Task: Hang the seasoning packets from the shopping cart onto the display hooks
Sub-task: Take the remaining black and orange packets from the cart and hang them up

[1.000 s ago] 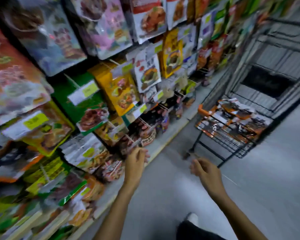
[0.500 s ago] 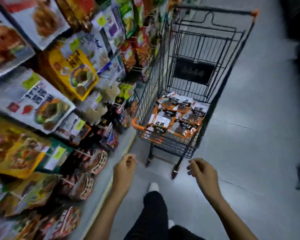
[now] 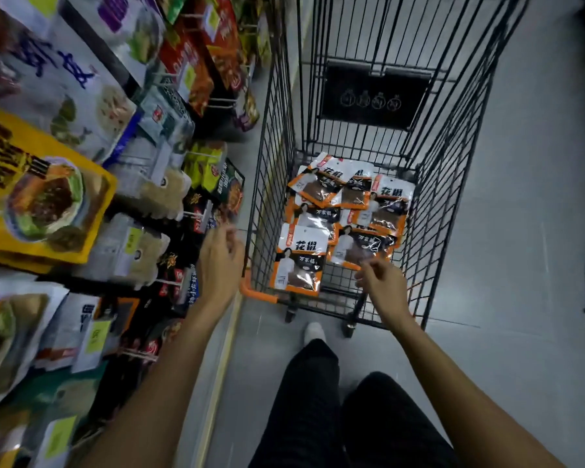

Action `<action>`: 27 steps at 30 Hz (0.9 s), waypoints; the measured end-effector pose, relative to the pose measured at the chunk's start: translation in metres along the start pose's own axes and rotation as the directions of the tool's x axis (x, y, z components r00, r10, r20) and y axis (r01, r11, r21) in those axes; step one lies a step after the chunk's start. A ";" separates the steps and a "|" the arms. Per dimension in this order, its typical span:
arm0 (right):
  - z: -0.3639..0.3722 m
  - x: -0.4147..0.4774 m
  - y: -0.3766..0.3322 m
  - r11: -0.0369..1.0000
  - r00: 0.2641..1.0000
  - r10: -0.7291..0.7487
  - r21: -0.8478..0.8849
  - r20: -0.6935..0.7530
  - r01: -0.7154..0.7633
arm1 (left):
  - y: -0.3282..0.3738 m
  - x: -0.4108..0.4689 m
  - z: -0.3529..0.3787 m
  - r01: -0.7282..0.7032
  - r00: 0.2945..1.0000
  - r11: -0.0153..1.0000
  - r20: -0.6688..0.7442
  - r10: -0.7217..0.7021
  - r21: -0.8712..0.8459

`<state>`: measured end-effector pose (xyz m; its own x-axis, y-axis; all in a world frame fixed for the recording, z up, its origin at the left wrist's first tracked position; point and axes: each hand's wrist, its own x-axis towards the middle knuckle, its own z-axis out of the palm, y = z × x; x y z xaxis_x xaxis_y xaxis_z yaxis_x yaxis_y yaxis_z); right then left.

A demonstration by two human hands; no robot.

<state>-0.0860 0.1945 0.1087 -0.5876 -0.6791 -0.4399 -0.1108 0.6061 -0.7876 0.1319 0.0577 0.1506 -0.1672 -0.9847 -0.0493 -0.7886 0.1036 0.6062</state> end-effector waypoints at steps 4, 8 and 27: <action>0.044 0.064 0.014 0.993 0.995 0.094 -0.072 0.039 -0.091 | -0.015 0.052 0.026 0.082 0.995 0.996 0.060 -0.083 0.023; 0.086 0.119 0.037 0.978 0.981 0.170 -0.139 0.092 -0.157 | -0.021 0.094 0.053 0.114 0.988 0.993 0.101 -0.113 -0.009; 0.183 0.151 0.102 0.822 0.823 0.566 0.044 0.046 -0.567 | -0.038 0.098 0.092 -0.055 0.985 0.994 0.157 0.069 -0.092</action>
<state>-0.0394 0.0784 -0.1167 -0.5099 -0.2352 -0.8275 0.2778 0.8653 -0.4171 0.0916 -0.0295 0.0498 -0.3116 -0.9411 -0.1313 -0.7203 0.1438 0.6786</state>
